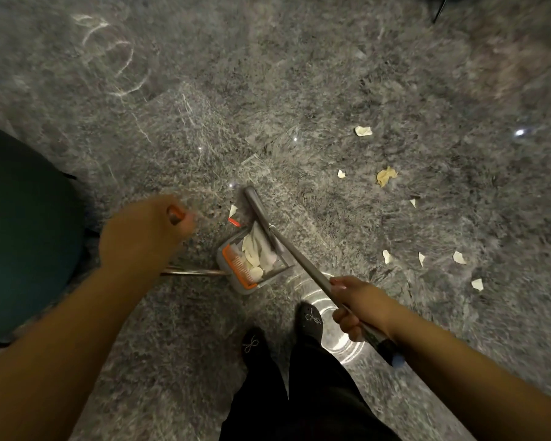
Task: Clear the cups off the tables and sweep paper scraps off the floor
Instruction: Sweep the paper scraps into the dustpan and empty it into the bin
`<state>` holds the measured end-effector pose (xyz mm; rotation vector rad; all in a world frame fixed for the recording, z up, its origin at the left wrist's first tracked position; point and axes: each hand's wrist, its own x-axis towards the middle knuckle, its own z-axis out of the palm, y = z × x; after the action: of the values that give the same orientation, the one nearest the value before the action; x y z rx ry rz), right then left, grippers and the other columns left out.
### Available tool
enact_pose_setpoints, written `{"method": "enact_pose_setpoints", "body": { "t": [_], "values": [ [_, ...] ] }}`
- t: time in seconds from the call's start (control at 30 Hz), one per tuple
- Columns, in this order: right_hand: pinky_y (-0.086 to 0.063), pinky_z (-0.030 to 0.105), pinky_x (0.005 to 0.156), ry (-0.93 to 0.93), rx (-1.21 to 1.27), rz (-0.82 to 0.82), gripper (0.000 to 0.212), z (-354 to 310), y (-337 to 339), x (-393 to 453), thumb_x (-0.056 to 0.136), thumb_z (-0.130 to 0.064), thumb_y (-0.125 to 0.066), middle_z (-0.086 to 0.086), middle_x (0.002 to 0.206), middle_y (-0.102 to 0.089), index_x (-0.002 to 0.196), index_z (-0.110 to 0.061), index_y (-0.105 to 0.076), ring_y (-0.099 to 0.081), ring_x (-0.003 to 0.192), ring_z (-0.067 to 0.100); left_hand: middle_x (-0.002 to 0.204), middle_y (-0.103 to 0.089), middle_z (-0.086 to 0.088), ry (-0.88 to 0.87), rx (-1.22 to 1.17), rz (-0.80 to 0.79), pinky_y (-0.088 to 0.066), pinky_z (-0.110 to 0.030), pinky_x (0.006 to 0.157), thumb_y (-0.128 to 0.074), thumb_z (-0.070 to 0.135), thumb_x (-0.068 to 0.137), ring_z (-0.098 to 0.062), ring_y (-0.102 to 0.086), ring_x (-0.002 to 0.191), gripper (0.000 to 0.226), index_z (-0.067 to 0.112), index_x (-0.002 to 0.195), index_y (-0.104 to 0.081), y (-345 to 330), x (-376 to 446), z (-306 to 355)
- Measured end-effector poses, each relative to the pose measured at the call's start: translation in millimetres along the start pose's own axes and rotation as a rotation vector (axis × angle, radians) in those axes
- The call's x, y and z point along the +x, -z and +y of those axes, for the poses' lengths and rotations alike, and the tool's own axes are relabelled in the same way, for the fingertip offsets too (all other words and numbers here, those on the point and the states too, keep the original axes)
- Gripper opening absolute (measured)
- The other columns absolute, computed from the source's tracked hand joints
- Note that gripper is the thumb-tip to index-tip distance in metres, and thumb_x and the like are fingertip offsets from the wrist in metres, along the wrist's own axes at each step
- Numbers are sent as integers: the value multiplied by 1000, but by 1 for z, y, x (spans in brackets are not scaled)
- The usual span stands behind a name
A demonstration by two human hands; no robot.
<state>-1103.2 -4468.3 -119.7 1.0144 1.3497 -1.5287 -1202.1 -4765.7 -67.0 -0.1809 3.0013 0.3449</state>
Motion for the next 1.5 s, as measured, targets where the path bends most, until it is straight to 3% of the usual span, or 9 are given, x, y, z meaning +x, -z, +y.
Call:
{"method": "enact_pose_setpoints", "body": {
  "t": [0.1,0.37,0.53,0.73,0.9,1.2,1.37,1.5],
  "values": [
    [-29,13,34,43,-18,36,22,-10,-4,-2,102,-21,-40,4,49,-43,123,-26,-44,-31,30,8,57,-43,17,78,-83,77,-25,-24,49,-63,46,87,-5,-37,51,22,34,71,-56,12,-9,-30],
    [-27,10,34,23,-1,-23,23,-40,-31,-3,104,-17,-33,2,52,-33,126,-14,-41,-28,30,6,68,-61,0,109,-135,109,-39,-32,58,-67,42,86,-24,-54,64,14,28,84,-67,30,-18,-76],
    [-27,10,32,-51,-6,-89,16,-39,-57,0,104,-16,-31,1,53,-34,114,-23,-42,-27,30,4,64,-55,11,172,-250,103,-39,-32,59,-67,37,86,-20,-52,63,8,30,82,-66,30,-19,-86],
    [-27,9,33,-96,-23,-171,15,-20,-89,-2,104,-16,-36,2,55,-35,109,-25,-47,-29,31,5,63,-52,10,165,-222,154,-32,-28,52,-61,42,91,-12,-46,58,16,29,82,-64,26,-19,-78],
    [-27,10,32,-108,12,-211,18,-20,-92,-15,104,-18,-35,4,55,-37,115,-25,-47,-29,32,5,64,-53,8,115,-194,130,-40,-32,54,-56,48,93,-17,-50,60,21,29,83,-59,26,-17,-79],
    [-29,11,31,-55,50,-244,21,-52,-98,-31,104,-16,-34,5,59,-36,121,-23,-45,-29,31,6,72,-61,1,263,-149,146,-39,-31,57,-54,53,91,-22,-54,64,25,31,87,-65,38,-9,-115],
    [-28,9,32,2,36,-207,23,-75,-96,-22,104,-14,-34,5,57,-36,124,-22,-44,-29,30,5,65,-55,5,301,-141,158,-33,-29,53,-57,52,88,-16,-46,57,21,33,81,-61,41,-5,-128],
    [-28,9,31,-1,15,-181,22,-102,-87,-3,105,-14,-33,4,56,-34,124,-22,-41,-28,29,5,68,-57,-1,317,-98,132,-36,-31,55,-61,49,88,-23,-49,62,20,30,85,-65,41,2,-127]
  ]
}}
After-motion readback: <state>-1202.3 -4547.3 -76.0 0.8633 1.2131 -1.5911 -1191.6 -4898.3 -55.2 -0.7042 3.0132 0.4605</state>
